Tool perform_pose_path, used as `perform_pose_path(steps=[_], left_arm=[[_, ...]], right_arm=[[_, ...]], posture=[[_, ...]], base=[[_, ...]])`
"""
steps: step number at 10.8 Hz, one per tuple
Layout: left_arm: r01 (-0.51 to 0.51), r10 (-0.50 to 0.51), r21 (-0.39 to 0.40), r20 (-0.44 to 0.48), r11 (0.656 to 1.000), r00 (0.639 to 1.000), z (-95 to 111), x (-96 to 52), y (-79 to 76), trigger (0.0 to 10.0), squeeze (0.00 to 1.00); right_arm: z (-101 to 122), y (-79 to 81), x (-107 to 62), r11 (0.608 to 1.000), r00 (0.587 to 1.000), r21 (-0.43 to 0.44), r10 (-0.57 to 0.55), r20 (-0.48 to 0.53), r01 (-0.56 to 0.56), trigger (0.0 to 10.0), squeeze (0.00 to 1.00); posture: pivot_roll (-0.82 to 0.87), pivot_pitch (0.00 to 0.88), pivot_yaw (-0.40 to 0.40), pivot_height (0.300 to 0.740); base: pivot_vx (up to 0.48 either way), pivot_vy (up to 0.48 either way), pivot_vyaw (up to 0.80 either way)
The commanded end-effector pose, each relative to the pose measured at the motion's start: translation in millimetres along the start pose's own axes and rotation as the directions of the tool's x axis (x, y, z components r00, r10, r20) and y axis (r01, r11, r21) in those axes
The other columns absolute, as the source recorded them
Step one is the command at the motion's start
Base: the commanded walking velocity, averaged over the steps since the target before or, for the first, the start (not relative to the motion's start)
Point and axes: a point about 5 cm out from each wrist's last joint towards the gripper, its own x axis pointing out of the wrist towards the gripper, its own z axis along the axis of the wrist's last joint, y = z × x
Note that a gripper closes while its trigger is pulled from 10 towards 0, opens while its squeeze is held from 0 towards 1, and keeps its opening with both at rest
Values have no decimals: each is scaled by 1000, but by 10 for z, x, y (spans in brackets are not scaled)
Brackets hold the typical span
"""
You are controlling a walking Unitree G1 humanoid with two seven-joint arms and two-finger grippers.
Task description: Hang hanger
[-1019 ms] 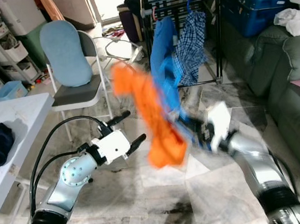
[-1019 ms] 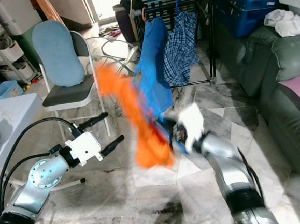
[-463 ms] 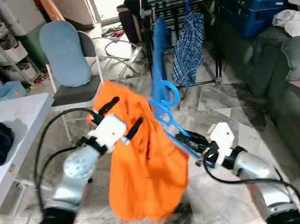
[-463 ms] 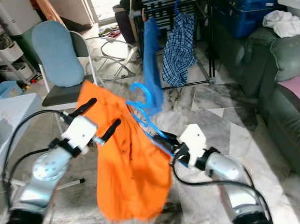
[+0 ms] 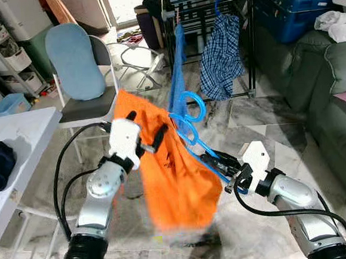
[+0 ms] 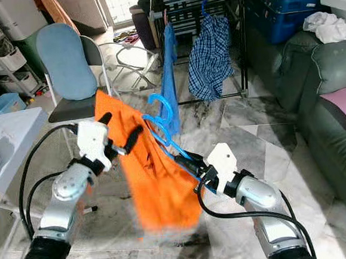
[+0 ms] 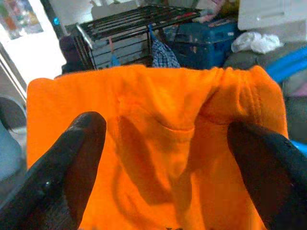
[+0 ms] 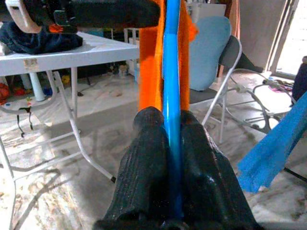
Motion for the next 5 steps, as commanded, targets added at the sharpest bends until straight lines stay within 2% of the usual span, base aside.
perform_pose_path(steps=[1,2,3,5], left_arm=[[-11,12,-25,28,1000,1000,97,28,59,10000,749],[-1,3,-63,30,998,1000,100,38,44,3333,0],[-3,7,-124,36,992,999,101,56,37,0,0],[25,-17,-168,48,985,999,119,95,-7,0,0]], right_arm=[[116,78,86,999,997,-12,47,55,-46,10000,0],[115,103,87,999,997,-11,53,55,-52,10000,0],[117,142,85,997,996,-8,71,56,-70,10000,0],[126,200,41,994,993,22,105,59,-106,10000,0]], posture=[[-120,21,127,740],[-122,22,127,740],[-126,22,127,740],[-128,23,123,740]], base=[[0,0,0],[0,0,0],[0,0,0],[0,0,0]])
